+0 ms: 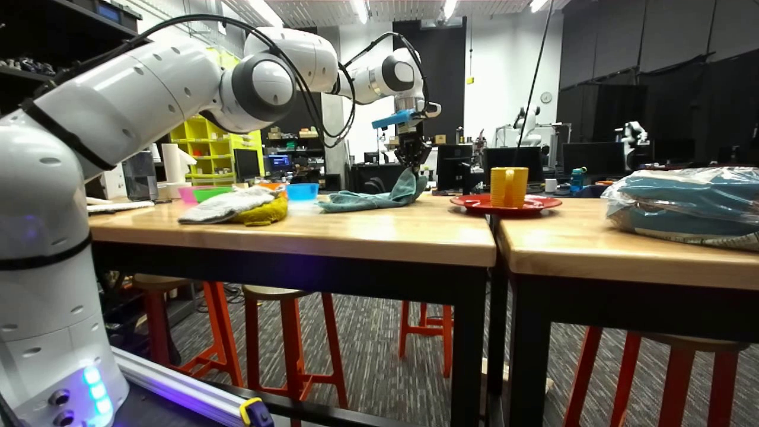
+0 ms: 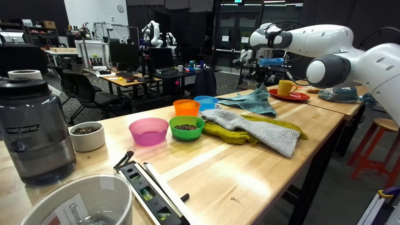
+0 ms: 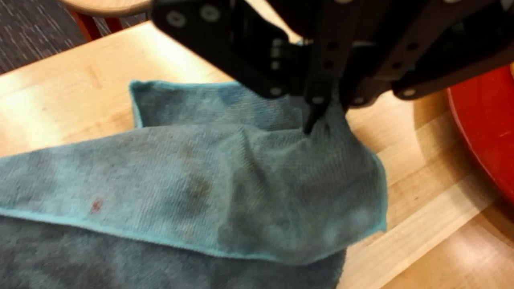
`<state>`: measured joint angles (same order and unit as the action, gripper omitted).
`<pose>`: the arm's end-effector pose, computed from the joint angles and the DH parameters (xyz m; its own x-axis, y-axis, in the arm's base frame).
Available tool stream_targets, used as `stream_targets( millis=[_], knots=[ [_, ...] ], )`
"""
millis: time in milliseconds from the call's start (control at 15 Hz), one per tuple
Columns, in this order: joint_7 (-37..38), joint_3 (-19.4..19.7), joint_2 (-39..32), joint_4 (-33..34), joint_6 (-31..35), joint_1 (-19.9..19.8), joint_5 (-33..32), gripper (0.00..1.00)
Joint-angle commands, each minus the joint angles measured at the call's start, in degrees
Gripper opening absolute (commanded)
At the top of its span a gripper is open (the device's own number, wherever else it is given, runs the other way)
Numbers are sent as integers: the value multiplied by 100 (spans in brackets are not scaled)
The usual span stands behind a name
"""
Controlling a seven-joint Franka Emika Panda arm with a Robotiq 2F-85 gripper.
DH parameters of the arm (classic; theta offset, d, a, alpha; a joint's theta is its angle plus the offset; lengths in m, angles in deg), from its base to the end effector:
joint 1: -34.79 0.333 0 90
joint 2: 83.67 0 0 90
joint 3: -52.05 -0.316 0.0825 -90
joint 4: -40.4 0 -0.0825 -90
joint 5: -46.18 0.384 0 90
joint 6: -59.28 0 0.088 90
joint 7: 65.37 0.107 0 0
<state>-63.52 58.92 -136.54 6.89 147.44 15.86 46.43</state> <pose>0.7139 -0.2904 0.4624 0.9076 -0.4182 0.0373 -0.4198 -0.9032 0.0899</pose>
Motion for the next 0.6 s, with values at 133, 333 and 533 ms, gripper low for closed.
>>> stream_targets(
  millis=[133, 333, 533],
  knots=[
    [286, -119, 242, -63, -484, 257, 111, 1],
    [390, -201, 350, -99, -589, 376, 162, 1],
    [498, -295, 482, -145, -735, 453, 226, 1]
  ],
)
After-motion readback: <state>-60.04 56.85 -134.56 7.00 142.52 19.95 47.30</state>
